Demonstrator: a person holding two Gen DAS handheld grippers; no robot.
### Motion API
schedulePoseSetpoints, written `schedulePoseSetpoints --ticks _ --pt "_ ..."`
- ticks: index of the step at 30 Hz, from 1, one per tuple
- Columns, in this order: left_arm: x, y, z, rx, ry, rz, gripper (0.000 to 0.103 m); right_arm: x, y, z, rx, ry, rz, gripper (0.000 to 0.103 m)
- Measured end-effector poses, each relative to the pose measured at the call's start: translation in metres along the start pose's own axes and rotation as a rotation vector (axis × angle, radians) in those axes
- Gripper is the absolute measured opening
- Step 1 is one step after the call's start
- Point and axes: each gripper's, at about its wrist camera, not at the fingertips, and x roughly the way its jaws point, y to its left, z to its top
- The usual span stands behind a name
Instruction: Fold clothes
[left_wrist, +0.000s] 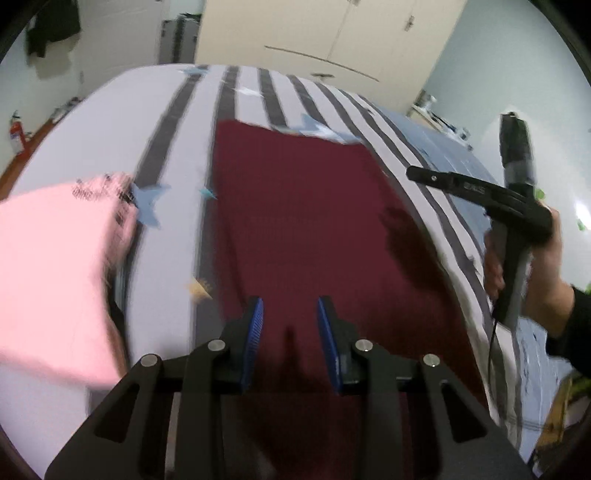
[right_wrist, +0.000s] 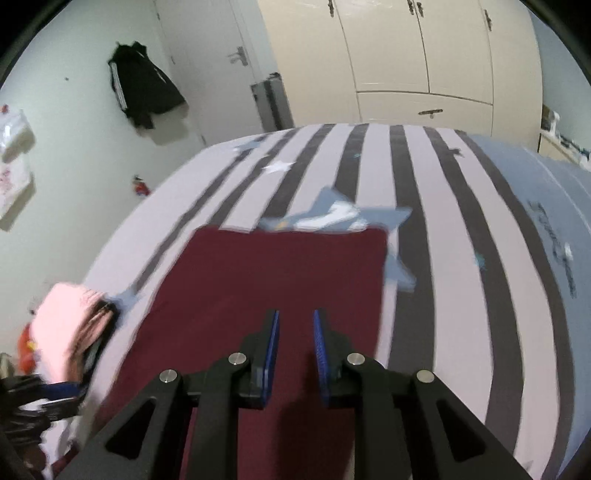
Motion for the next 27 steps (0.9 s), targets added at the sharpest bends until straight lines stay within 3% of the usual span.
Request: schedulePoseSetpoints --ticks 3,7,11,13,18,22,27 --pt "0.007 -0.002 -0.02 -0.005 0.037 0.004 0.026 -0.035 0.021 -0.038 0.043 0.02 0.057 0.017" --pt "0.01 0.003 -0.045 0.027 0.066 0.083 0.025 -0.071 0.032 -0.095 0.127 0.061 0.144 0.018" --pt "0.001 0.034 -0.053 -0.066 0.07 0.156 0.024 -0.062 0.021 -0.135 0.156 0.133 0.073 0.018" --pt "-0.009 0.041 -0.056 -0.064 0.059 0.236 0.022 -0.055 0.009 -0.152 0.181 0.18 0.025 0.018" --pt "-0.027 0.027 -0.043 -0.049 0.003 0.158 0.022 -0.068 0.0 -0.163 0.2 0.167 0.005 0.018" --pt "-0.009 0.006 -0.015 -0.008 -0.033 0.102 0.022 -0.071 0.001 -0.164 0.187 0.151 -0.011 0.018" --pt "0.03 0.021 -0.003 -0.017 0.0 0.136 0.022 -0.06 0.003 -0.166 0.159 0.149 -0.034 0.018"
